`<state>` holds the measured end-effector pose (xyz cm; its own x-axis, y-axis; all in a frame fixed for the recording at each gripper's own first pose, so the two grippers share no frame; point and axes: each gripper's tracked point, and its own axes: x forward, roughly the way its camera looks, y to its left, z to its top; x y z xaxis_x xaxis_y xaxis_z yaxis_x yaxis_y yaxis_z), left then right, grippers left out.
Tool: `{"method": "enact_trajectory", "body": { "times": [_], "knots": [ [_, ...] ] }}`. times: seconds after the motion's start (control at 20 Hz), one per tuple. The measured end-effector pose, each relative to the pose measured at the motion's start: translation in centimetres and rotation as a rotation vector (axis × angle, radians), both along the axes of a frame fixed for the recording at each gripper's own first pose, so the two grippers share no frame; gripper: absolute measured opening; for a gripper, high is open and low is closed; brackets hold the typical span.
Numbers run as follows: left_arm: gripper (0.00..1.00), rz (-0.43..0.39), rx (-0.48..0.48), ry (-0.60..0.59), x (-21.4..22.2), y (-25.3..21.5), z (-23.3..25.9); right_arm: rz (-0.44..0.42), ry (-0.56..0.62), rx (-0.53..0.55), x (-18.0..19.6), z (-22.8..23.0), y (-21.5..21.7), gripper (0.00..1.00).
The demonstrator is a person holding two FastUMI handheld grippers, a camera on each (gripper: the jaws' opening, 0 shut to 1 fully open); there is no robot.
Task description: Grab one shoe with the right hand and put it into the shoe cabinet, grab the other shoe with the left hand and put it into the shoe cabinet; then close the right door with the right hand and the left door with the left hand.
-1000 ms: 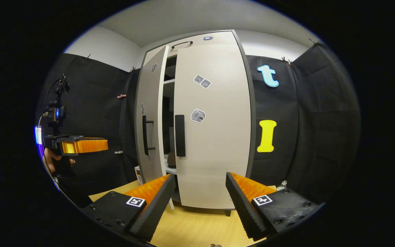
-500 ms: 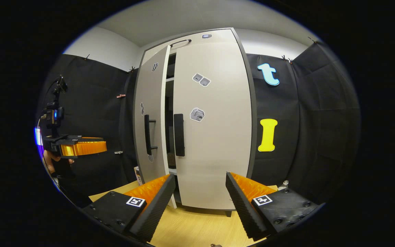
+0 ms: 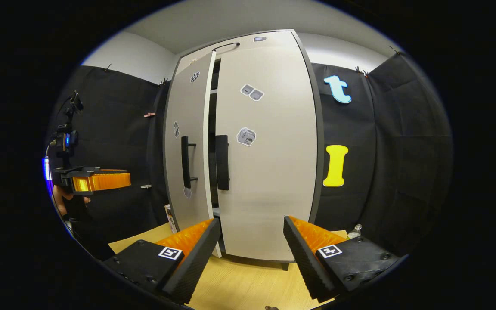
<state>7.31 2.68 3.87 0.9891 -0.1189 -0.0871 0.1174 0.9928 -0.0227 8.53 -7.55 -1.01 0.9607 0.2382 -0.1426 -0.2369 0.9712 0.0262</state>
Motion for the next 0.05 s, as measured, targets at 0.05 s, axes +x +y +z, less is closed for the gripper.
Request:
{"method": "enact_trajectory", "body": {
  "times": [0.05],
  "knots": [
    [0.95, -0.001, 0.001, -0.001, 0.19, -0.02, 0.01, 0.0, 0.003, -0.003, 0.03, -0.06, -0.03, 0.98]
  ]
}}
